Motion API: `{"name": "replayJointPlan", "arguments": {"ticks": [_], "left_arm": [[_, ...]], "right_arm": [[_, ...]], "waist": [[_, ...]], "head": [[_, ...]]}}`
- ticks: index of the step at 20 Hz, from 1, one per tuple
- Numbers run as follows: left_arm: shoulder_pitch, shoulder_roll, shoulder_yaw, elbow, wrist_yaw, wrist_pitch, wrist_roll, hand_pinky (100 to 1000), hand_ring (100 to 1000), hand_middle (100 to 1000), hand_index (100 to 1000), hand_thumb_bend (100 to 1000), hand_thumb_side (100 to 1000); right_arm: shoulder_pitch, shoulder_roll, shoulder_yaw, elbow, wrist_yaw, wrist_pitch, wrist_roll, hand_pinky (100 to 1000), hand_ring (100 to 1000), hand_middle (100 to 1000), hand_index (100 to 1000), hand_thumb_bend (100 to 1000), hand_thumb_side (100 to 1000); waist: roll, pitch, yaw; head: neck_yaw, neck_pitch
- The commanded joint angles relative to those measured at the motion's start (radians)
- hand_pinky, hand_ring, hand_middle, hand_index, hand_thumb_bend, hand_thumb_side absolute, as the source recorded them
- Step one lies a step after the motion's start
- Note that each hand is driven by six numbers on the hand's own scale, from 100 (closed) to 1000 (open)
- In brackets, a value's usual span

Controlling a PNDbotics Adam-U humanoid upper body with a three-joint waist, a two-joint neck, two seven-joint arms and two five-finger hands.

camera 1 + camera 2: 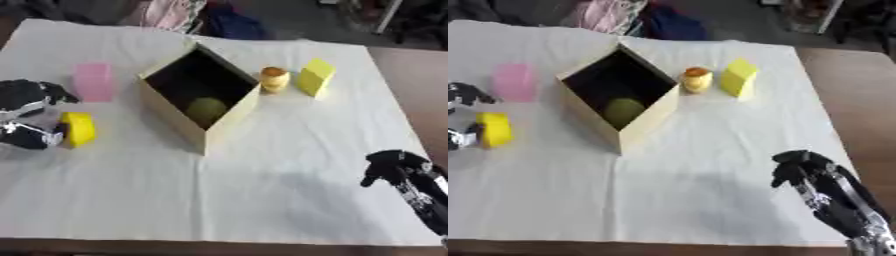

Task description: Pick up objects on the table and place them in the box.

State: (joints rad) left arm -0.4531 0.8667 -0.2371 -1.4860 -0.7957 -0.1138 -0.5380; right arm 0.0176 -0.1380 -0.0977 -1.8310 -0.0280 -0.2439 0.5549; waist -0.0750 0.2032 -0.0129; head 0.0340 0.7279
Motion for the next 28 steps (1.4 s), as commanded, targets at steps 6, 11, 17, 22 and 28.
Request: {"name": "replayJointPlan", "arguments": {"ticks": [6, 11, 17, 22, 28], "left_arm": [[-0.008, 0.013, -0.003, -0.014, 0.036, -0.03, -0.062, 713, 613, 612, 769, 100, 334], [0.007, 0.027, 0.006, -0.088, 0.056, -0.05, -0.021, 578, 448, 417, 587, 100, 316], [0.029, 0.055, 0.035, -0.205, 0.105, -0.045, 0.018, 564, 428, 394, 562, 100, 296], [0.037, 0.08, 0.072, -0.319, 0.171, -0.033, 0.029, 566, 424, 391, 559, 100, 281], [-0.023, 0.088, 0.093, -0.428, 0.261, -0.019, 0.068, 584, 432, 396, 562, 100, 256]], "right_arm": [[-0.003, -0.015, -0.005, -0.016, -0.006, 0.002, -0.001, 543, 502, 516, 722, 100, 596], [-0.002, -0.016, -0.006, -0.015, -0.005, 0.002, -0.002, 543, 502, 516, 722, 100, 595], [-0.002, -0.016, -0.008, -0.016, -0.006, 0.003, -0.004, 544, 502, 515, 722, 100, 593], [-0.001, -0.017, -0.009, -0.016, -0.006, 0.003, -0.005, 544, 502, 515, 722, 100, 590], [0.0, -0.02, -0.005, -0.014, -0.007, 0.002, -0.002, 545, 501, 515, 722, 100, 587]], "waist": [[0.017, -0.02, -0.001], [0.017, -0.021, 0.001], [0.017, -0.023, 0.005], [0.018, -0.025, 0.008], [0.019, -0.031, 0.006]], "head": [[0.003, -0.009], [0.003, -0.01], [0.001, -0.009], [-0.003, -0.008], [-0.003, -0.007]]}}
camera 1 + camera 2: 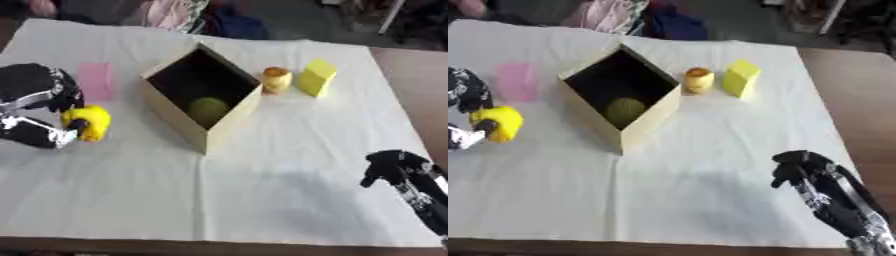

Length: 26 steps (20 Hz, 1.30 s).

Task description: Pick up objects on the table and place them in the box.

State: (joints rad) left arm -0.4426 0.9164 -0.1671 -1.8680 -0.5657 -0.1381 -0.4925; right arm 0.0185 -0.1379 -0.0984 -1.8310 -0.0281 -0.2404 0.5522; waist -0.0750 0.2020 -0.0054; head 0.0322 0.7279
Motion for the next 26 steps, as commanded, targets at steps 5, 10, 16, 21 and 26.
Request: {"name": "replayJointPlan", "arguments": {"ticks": [5, 10, 16, 21, 26], "left_arm": [[-0.147, 0.008, -0.032, -0.023, 0.031, 0.009, 0.064, 614, 461, 425, 594, 100, 252], [-0.247, -0.064, -0.115, 0.118, -0.037, -0.007, 0.08, 655, 514, 483, 658, 100, 256], [-0.326, -0.154, -0.17, 0.313, -0.161, -0.036, 0.132, 726, 596, 558, 731, 100, 261], [-0.352, -0.204, -0.198, 0.403, -0.216, -0.069, 0.158, 814, 742, 709, 835, 100, 268], [-0.351, -0.217, -0.206, 0.428, -0.241, -0.086, 0.133, 840, 794, 789, 886, 100, 269]], "right_arm": [[0.001, -0.024, 0.005, -0.009, -0.011, -0.005, 0.009, 545, 502, 515, 722, 100, 580], [0.002, -0.028, 0.019, -0.004, -0.019, -0.011, 0.022, 545, 502, 515, 722, 100, 581], [-0.005, -0.035, 0.032, 0.0, -0.026, -0.02, 0.034, 546, 502, 515, 722, 100, 580], [-0.01, -0.035, 0.039, 0.002, -0.031, -0.025, 0.041, 546, 502, 515, 722, 100, 584], [-0.011, -0.032, 0.037, 0.003, -0.032, -0.027, 0.04, 546, 502, 515, 722, 100, 582]], "waist": [[0.016, -0.038, -0.021], [0.011, -0.041, -0.054], [0.005, -0.029, -0.097], [0.001, -0.018, -0.129], [0.0, -0.015, -0.141]], "head": [[0.01, -0.015], [0.027, -0.015], [0.05, -0.024], [0.065, -0.03], [0.065, -0.032]]}}
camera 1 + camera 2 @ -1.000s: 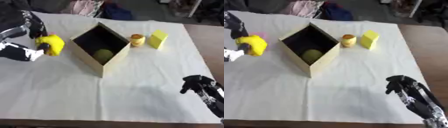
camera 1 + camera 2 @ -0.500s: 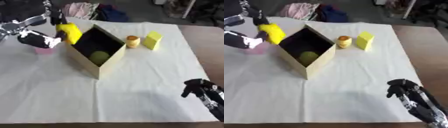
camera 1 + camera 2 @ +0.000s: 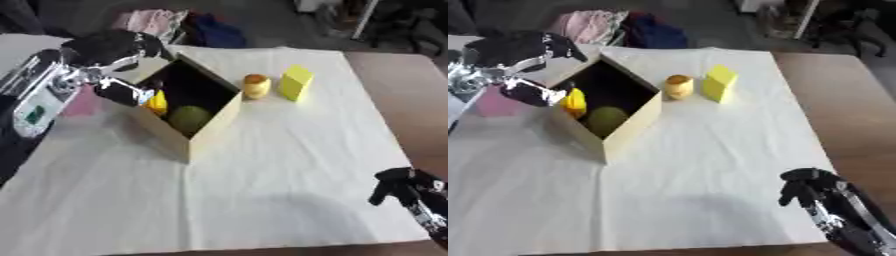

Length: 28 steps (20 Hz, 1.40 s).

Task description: Pick up objects on the table and place them in the box.

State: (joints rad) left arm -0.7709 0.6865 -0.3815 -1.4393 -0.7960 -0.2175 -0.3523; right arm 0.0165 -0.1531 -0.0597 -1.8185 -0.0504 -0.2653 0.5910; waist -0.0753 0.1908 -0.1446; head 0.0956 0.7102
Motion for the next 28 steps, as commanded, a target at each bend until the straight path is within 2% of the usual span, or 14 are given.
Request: {"name": "replayJointPlan", "arguments": {"ticks": [1, 5, 8, 13, 17, 18, 21, 28], "left_arm": [[-0.021, 0.017, 0.013, -0.004, -0.005, -0.006, -0.005, 840, 792, 787, 886, 100, 264], [-0.01, 0.07, 0.058, -0.052, 0.063, 0.023, 0.006, 840, 788, 782, 887, 100, 255], [0.006, 0.133, 0.103, -0.075, 0.103, 0.063, -0.009, 858, 819, 822, 918, 100, 259], [0.022, 0.208, 0.166, 0.004, 0.081, 0.1, -0.07, 892, 874, 881, 953, 100, 277], [0.03, 0.234, 0.19, 0.114, 0.029, 0.075, -0.113, 907, 914, 921, 980, 100, 301], [0.03, 0.237, 0.193, 0.139, 0.013, 0.066, -0.123, 918, 934, 940, 993, 166, 330], [0.028, 0.234, 0.202, 0.202, -0.044, 0.043, -0.144, 937, 957, 960, 1000, 236, 354], [0.028, 0.214, 0.217, 0.3, -0.098, 0.006, -0.136, 937, 957, 962, 1000, 278, 381]], "right_arm": [[-0.009, -0.017, -0.002, -0.01, -0.009, -0.002, 0.001, 546, 502, 515, 722, 100, 582], [-0.006, -0.019, -0.007, -0.009, -0.005, -0.002, -0.003, 547, 502, 515, 722, 100, 584], [-0.005, -0.02, -0.009, -0.008, -0.004, -0.002, -0.004, 547, 502, 515, 723, 100, 585], [-0.003, -0.025, -0.01, -0.005, -0.003, -0.002, -0.005, 547, 502, 515, 723, 100, 595], [-0.003, -0.027, -0.009, 0.0, -0.008, 0.0, -0.004, 547, 502, 514, 723, 100, 610], [-0.002, -0.028, -0.01, 0.001, -0.01, 0.001, -0.004, 547, 502, 514, 723, 100, 610], [-0.002, -0.028, -0.011, 0.0, -0.012, 0.0, -0.004, 547, 502, 514, 723, 100, 613], [-0.002, -0.026, -0.012, -0.001, -0.014, -0.002, -0.004, 548, 502, 514, 723, 100, 619]], "waist": [[0.001, -0.003, -0.001], [0.004, -0.004, 0.006], [0.007, -0.005, 0.011], [0.01, -0.007, 0.011], [0.01, -0.004, 0.001], [0.01, -0.002, -0.002], [0.009, 0.003, -0.011], [0.004, 0.013, -0.022]], "head": [[0.001, -0.015], [-0.006, -0.017], [-0.011, -0.016], [-0.011, -0.018], [-0.007, -0.024], [-0.006, -0.025], [-0.004, -0.031], [-0.008, -0.033]]}}
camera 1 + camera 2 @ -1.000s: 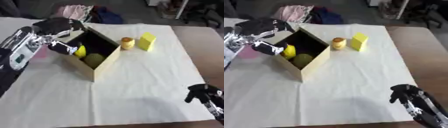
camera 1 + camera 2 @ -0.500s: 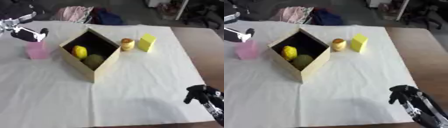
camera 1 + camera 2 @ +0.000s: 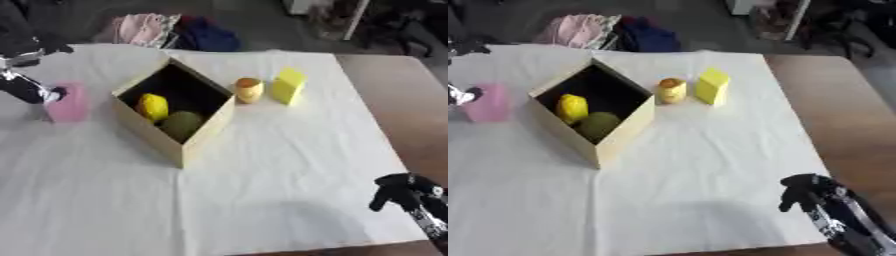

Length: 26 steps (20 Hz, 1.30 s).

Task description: Pick up objects on the table and place them in the box.

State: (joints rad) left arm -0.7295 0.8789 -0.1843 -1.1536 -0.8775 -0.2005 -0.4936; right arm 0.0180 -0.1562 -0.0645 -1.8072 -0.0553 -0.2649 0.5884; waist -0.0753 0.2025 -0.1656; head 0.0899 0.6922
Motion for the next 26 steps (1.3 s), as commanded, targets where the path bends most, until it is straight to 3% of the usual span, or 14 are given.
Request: {"name": "replayJointPlan", "arguments": {"ticks": [1, 2, 6, 8, 16, 18, 23, 26], "left_arm": [[-0.011, 0.021, 0.02, 0.022, -0.019, -0.014, 0.002, 936, 957, 961, 1000, 276, 389], [-0.009, 0.02, 0.02, 0.027, -0.021, -0.018, -0.002, 937, 957, 961, 1000, 267, 444], [0.001, 0.017, 0.024, 0.045, -0.024, -0.024, -0.019, 929, 949, 952, 1000, 253, 458], [0.007, 0.013, 0.024, 0.052, -0.015, -0.028, -0.028, 924, 941, 943, 1000, 190, 541], [0.017, 0.017, 0.025, 0.045, 0.01, -0.034, -0.078, 922, 939, 949, 1000, 200, 604], [0.02, 0.014, 0.025, 0.047, 0.001, -0.027, -0.07, 923, 941, 954, 1000, 209, 581], [0.026, 0.002, 0.026, 0.051, -0.035, 0.002, 0.005, 913, 928, 950, 1000, 246, 376], [0.03, -0.004, 0.024, 0.055, -0.049, 0.018, 0.069, 916, 931, 954, 1000, 228, 373]], "right_arm": [[-0.004, -0.023, -0.008, -0.012, -0.009, -0.003, -0.002, 548, 502, 514, 723, 100, 619], [-0.004, -0.023, -0.008, -0.012, -0.009, -0.003, -0.002, 548, 502, 514, 723, 100, 621], [-0.004, -0.022, -0.009, -0.012, -0.008, -0.002, -0.003, 548, 502, 514, 723, 100, 626], [-0.004, -0.022, -0.009, -0.013, -0.008, -0.001, -0.003, 548, 502, 514, 723, 100, 626], [-0.006, -0.021, -0.01, -0.012, -0.006, 0.0, -0.004, 549, 502, 514, 723, 100, 631], [-0.006, -0.021, -0.01, -0.012, -0.005, 0.0, -0.004, 549, 502, 514, 723, 100, 630], [-0.006, -0.02, -0.01, -0.01, -0.004, -0.001, -0.005, 549, 502, 514, 723, 100, 634], [-0.007, -0.02, -0.01, -0.01, -0.004, -0.002, -0.004, 549, 502, 514, 723, 100, 634]], "waist": [[0.004, 0.002, -0.001], [0.004, 0.003, -0.001], [0.004, 0.007, 0.003], [0.004, 0.009, 0.003], [0.005, 0.013, 0.006], [0.004, 0.013, 0.006], [0.002, 0.016, 0.004], [0.001, 0.019, 0.002]], "head": [[-0.002, -0.015], [-0.002, -0.015], [-0.002, -0.015], [-0.003, -0.014], [-0.005, -0.012], [-0.006, -0.013], [-0.007, -0.015], [-0.008, -0.013]]}}
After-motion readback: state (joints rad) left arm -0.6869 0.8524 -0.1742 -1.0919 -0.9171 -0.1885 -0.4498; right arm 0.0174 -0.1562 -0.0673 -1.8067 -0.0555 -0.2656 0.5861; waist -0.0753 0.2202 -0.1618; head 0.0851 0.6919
